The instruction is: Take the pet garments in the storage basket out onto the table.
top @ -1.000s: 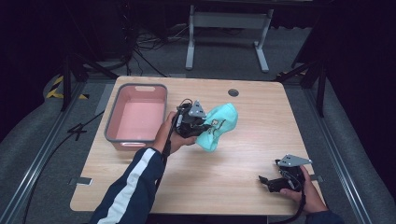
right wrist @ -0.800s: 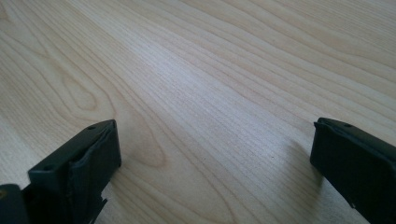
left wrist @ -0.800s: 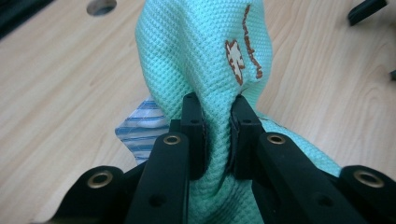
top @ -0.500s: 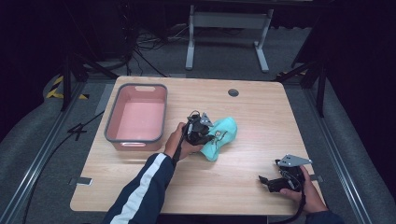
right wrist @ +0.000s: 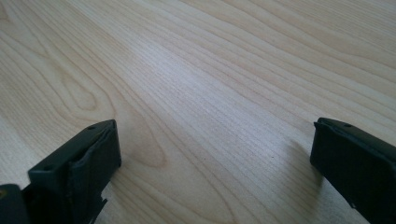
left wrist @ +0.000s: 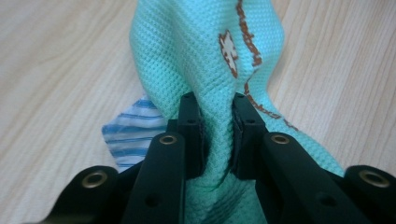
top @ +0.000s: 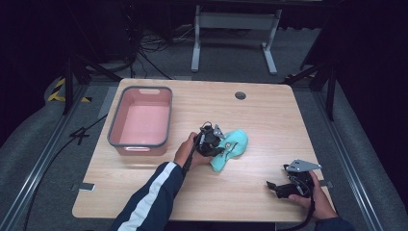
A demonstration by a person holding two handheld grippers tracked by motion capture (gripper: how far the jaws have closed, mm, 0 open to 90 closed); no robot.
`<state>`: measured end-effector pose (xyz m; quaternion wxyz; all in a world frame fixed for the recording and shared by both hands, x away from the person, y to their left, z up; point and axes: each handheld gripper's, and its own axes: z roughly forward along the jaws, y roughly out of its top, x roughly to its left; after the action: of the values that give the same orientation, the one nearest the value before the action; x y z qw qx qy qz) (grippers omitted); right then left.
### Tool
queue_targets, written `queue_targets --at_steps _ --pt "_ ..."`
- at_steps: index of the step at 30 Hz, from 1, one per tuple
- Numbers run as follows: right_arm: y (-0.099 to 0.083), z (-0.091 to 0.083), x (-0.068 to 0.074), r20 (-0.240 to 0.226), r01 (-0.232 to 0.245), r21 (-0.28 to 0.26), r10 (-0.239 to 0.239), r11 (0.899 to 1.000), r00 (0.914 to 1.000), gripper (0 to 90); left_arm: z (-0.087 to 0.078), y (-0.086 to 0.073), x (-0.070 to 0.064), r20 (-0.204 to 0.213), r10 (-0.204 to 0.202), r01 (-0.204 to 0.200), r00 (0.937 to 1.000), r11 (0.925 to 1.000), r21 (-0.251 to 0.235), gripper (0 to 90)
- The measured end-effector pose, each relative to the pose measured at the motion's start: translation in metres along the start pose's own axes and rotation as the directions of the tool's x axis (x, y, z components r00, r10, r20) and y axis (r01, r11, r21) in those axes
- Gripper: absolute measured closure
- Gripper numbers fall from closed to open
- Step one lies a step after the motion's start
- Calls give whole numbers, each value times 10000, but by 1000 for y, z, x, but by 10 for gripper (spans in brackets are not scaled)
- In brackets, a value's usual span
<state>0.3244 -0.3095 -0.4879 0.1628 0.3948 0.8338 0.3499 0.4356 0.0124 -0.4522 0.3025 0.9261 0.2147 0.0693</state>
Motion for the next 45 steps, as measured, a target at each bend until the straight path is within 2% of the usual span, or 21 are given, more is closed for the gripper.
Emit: queue_targets --at_steps 7,14,22,25,29,33,40,45 --pt "0 0 0 1 7 6 -7 10000 10000 19 7 -4 -3 55 -110 111 9999 9999 -71 758" --pt "0 0 0 2 -1 4 1 10000 10000 19 6 -1 -3 9 91 -91 10000 9999 82 744" --pt "0 0 0 6 1 5 -1 10000 10000 19 1 2 -4 168 51 -50 9998 10000 -34 640" --pt "0 0 0 2 -1 1 1 10000 10000 19 -4 4 -6 267 99 -98 9996 9999 -29 592" --pt "0 0 0 11 15 5 -15 10000 10000 19 -16 7 -6 209 267 -266 9994 9996 -51 550" --pt "0 0 0 7 8 3 -8 10000 10000 19 -23 7 -7 113 256 -256 9996 9997 -44 510" --pt "0 0 0 6 12 0 -12 10000 10000 19 -35 8 -12 -6 606 -606 9982 9982 -20 419" --pt "0 0 0 13 17 3 -17 10000 10000 19 -46 9 -18 -311 904 -902 9954 9959 59 349"
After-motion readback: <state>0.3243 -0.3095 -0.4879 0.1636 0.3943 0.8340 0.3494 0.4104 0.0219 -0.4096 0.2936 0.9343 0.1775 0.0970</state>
